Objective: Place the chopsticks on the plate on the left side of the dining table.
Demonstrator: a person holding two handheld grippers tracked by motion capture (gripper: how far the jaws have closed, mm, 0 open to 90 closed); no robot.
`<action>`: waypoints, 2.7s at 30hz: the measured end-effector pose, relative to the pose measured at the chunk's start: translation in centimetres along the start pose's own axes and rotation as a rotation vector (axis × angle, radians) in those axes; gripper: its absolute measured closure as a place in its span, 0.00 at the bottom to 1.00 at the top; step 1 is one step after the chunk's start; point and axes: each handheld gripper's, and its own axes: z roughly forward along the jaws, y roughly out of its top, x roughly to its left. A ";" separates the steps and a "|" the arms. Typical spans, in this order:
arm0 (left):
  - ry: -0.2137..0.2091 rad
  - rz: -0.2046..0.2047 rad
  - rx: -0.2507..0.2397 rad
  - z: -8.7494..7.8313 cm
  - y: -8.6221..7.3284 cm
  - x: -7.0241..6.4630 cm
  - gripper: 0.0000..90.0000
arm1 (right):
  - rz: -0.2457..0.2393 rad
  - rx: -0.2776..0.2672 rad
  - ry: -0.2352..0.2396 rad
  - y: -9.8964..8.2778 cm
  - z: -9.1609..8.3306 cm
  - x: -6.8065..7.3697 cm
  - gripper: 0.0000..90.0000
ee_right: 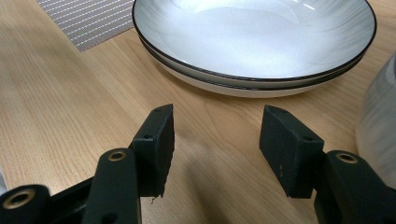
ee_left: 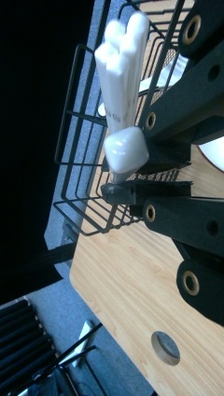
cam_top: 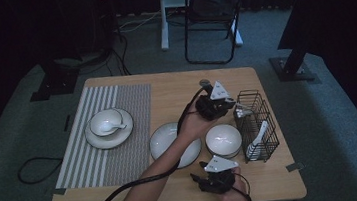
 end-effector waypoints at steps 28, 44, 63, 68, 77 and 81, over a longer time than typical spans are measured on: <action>0.060 -0.060 -0.073 -11.4 -2.6 3.9 0.94 | -0.040 -0.001 -0.016 0.8 -0.1 0.2 0.50; 0.147 -0.113 -0.035 -16.7 -9.5 3.3 0.95 | -0.140 -0.014 -0.037 4.0 -1.0 -0.6 0.51; 0.217 -0.164 -0.030 -21.9 -13.8 1.7 0.95 | -0.248 -0.054 0.002 12.8 0.9 -1.2 0.56; 0.219 -0.165 -0.032 -22.5 -13.9 1.3 0.94 | -0.263 -0.035 0.019 14.5 2.7 -1.2 0.55; 0.215 -0.150 -0.033 -23.2 -13.7 0.6 0.95 | -0.266 0.010 0.029 15.4 5.4 -1.2 0.56; 0.219 -0.154 -0.037 -23.9 -13.8 0.5 0.95 | -0.255 0.038 0.035 15.4 6.3 -1.2 0.59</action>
